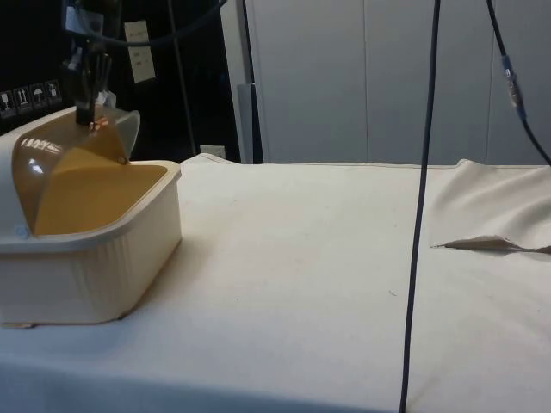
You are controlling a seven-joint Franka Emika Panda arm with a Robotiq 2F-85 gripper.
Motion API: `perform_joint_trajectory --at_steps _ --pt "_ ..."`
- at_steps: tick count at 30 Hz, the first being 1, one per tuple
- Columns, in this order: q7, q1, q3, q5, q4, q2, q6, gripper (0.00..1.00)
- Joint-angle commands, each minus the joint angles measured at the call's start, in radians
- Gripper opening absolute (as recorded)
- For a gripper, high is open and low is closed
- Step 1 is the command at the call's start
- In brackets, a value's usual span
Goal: Open the lid, then close it.
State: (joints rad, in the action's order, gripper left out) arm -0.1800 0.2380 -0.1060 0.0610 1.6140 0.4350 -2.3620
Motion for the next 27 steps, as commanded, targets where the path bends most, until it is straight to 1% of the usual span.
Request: perform_joint_trajectory --at_steps 1,8,9,10,11,17,18,19,20,27 --pt "0.008 0.005 -0.004 -0.009 0.010 -0.008 0.012 0.00" --pt "0.006 0.006 -0.003 -0.014 0.009 -0.015 0.079 0.00" --pt "0.000 0.002 0.000 -0.006 0.000 -0.007 0.068 0.00" --pt "0.006 0.006 -0.002 -0.014 0.008 -0.015 0.089 0.00" --pt "0.005 0.007 -0.001 -0.013 0.007 -0.017 0.108 0.00" --pt "0.004 0.006 0.003 -0.010 0.001 -0.018 0.169 0.00" --pt "0.004 0.007 0.005 -0.009 0.004 -0.016 0.169 0.00" --pt "0.000 0.004 0.005 -0.006 0.000 -0.016 0.166 0.00" --pt "0.003 0.007 0.006 -0.009 0.008 -0.014 0.168 0.00" --pt "0.005 0.007 0.014 -0.005 0.040 -0.002 0.161 0.00"
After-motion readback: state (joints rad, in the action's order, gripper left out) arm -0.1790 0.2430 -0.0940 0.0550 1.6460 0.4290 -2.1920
